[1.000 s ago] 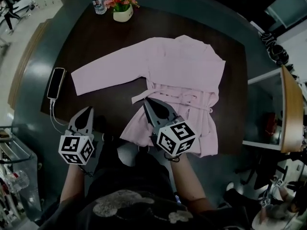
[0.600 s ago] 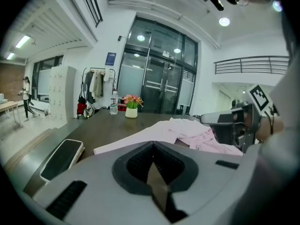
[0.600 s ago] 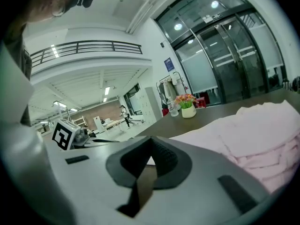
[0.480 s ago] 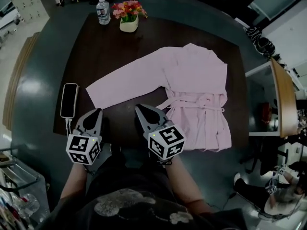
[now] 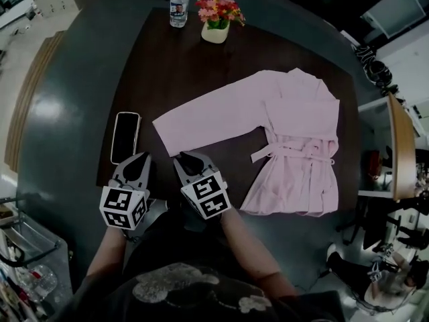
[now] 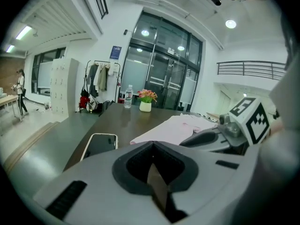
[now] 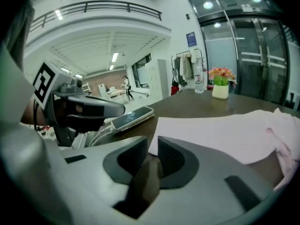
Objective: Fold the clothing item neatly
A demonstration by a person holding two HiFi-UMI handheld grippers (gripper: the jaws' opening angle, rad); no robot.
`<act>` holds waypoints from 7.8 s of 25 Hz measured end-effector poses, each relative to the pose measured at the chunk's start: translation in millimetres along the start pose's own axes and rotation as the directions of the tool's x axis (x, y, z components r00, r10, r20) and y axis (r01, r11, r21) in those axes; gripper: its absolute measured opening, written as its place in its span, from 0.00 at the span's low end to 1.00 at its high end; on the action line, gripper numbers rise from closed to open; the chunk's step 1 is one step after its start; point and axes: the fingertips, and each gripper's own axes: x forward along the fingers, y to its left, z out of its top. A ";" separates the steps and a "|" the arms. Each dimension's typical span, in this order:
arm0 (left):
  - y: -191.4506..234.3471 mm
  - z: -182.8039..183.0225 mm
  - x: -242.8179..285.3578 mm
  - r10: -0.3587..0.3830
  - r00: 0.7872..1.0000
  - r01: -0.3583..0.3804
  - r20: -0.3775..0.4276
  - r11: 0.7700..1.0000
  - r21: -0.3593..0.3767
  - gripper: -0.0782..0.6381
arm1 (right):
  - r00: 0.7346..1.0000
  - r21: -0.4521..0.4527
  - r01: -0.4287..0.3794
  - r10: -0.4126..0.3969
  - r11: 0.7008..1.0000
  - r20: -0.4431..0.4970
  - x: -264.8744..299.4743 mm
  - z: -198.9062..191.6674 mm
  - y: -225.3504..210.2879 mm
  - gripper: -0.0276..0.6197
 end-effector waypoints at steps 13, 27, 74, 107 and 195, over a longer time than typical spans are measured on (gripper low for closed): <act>27.3 -7.7 -12.8 -0.013 1.000 0.013 0.006 1.000 -0.024 0.12 | 0.969 -0.102 0.091 -0.112 0.991 -0.222 56.7 -30.8 -1.6 0.18; 21.0 3.4 -11.6 -0.019 1.000 0.018 0.013 1.000 0.010 0.12 | 0.994 0.104 0.095 -0.089 0.990 -0.063 11.3 32.3 -33.6 0.06; -324.0 46.0 103.6 -0.009 0.999 0.004 0.039 0.992 0.124 0.12 | 0.930 0.440 0.178 -0.297 0.880 0.216 -336.9 -54.7 -404.4 0.06; -343.0 61.2 190.6 -0.053 0.998 0.056 -0.031 0.993 0.103 0.12 | 0.798 0.441 0.557 -0.601 0.704 -0.047 -404.6 -163.9 -555.6 0.15; -306.4 -342.1 115.4 -0.090 0.938 0.214 -0.335 0.911 0.354 0.57 | 0.765 0.235 0.640 -0.577 0.732 -0.286 -445.2 -574.7 -324.6 0.42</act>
